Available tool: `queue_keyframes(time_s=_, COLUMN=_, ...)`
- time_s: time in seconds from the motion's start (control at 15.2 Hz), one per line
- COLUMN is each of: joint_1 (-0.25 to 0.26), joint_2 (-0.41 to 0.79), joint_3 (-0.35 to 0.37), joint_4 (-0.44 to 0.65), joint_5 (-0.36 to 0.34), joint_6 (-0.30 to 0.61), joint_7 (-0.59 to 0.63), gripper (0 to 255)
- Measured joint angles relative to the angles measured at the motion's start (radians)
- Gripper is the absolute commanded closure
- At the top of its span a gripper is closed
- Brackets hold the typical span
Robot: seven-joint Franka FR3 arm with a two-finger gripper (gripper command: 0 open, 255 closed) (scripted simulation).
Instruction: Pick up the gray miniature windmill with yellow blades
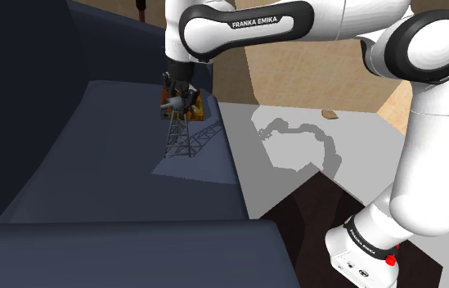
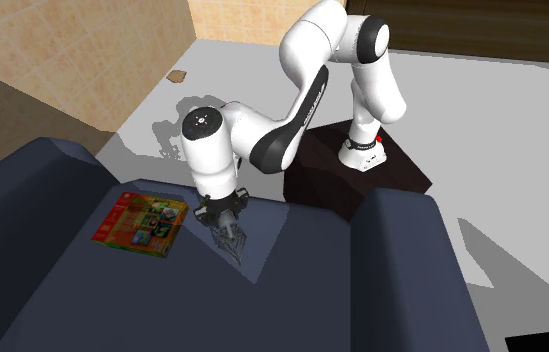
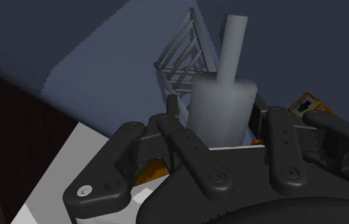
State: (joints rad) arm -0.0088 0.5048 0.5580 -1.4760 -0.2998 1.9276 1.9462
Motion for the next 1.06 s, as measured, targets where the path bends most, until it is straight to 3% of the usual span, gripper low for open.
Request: queue_keyframes(time_s=1.06, joint_1=0.021, joint_2=-0.017, joint_3=0.011, joint_4=0.174, joint_5=0.018, joint_6=-0.185, joint_7=-0.022, gripper=255)
